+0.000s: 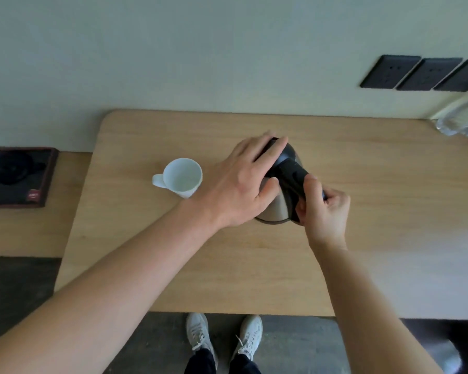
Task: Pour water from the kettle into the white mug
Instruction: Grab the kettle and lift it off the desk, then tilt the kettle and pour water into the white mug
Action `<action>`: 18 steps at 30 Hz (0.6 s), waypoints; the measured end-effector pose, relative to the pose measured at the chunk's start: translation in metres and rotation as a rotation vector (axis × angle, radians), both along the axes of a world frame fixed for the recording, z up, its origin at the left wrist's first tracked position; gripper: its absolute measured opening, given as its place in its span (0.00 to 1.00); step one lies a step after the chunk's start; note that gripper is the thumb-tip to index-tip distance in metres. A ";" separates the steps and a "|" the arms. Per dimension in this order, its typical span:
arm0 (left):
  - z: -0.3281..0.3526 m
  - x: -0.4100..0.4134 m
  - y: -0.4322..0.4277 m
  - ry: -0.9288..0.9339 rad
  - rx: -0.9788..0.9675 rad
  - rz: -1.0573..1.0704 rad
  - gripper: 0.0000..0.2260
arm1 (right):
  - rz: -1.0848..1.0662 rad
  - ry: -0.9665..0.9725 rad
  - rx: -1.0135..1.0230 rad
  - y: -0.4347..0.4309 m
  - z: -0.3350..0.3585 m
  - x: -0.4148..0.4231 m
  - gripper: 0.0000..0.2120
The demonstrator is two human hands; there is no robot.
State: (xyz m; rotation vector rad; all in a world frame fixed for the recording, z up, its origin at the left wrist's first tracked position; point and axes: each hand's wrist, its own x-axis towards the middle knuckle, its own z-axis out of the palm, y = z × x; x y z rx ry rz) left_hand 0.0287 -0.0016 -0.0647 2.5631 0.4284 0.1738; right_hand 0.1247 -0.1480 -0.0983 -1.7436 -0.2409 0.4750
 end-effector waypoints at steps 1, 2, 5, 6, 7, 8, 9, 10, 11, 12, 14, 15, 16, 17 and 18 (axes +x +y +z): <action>0.004 -0.006 -0.004 -0.013 0.012 0.011 0.31 | 0.045 -0.046 -0.011 -0.002 0.009 0.005 0.25; 0.007 -0.011 -0.008 -0.021 0.033 0.022 0.32 | 0.093 -0.087 -0.022 -0.002 0.018 0.009 0.25; 0.016 -0.029 -0.014 -0.035 0.107 0.085 0.34 | 0.245 -0.195 -0.075 0.002 0.044 0.018 0.26; 0.017 -0.036 -0.015 -0.037 0.120 0.117 0.34 | 0.292 -0.225 -0.102 0.006 0.050 0.019 0.26; 0.016 -0.043 -0.016 -0.037 0.120 0.152 0.34 | 0.335 -0.253 -0.132 0.011 0.057 0.019 0.27; 0.016 -0.050 -0.017 -0.039 0.106 0.187 0.34 | 0.375 -0.280 -0.164 0.016 0.062 0.018 0.26; 0.014 -0.057 -0.018 -0.045 0.083 0.222 0.34 | 0.417 -0.313 -0.194 0.022 0.066 0.016 0.26; 0.012 -0.063 -0.020 -0.053 0.056 0.255 0.34 | 0.455 -0.347 -0.224 0.028 0.070 0.014 0.26; 0.010 -0.068 -0.022 -0.059 0.031 0.288 0.34 | 0.489 -0.375 -0.252 0.033 0.071 0.011 0.26; 0.007 -0.073 -0.023 -0.062 0.013 0.321 0.34 | 0.518 -0.391 -0.273 0.039 0.072 0.008 0.27; 0.002 -0.078 -0.024 -0.065 -0.012 0.384 0.34 | 0.558 -0.399 -0.308 0.049 0.070 0.005 0.28; -0.001 -0.080 -0.024 -0.068 -0.020 0.412 0.35 | 0.571 -0.400 -0.322 0.054 0.069 0.004 0.29; -0.003 -0.081 -0.023 -0.072 -0.022 0.437 0.35 | 0.577 -0.399 -0.336 0.058 0.067 0.003 0.29; -0.005 -0.082 -0.021 -0.076 -0.023 0.459 0.35 | 0.580 -0.398 -0.352 0.062 0.066 0.002 0.28; -0.007 -0.082 -0.020 -0.078 -0.027 0.477 0.36 | 0.579 -0.402 -0.371 0.066 0.065 0.001 0.28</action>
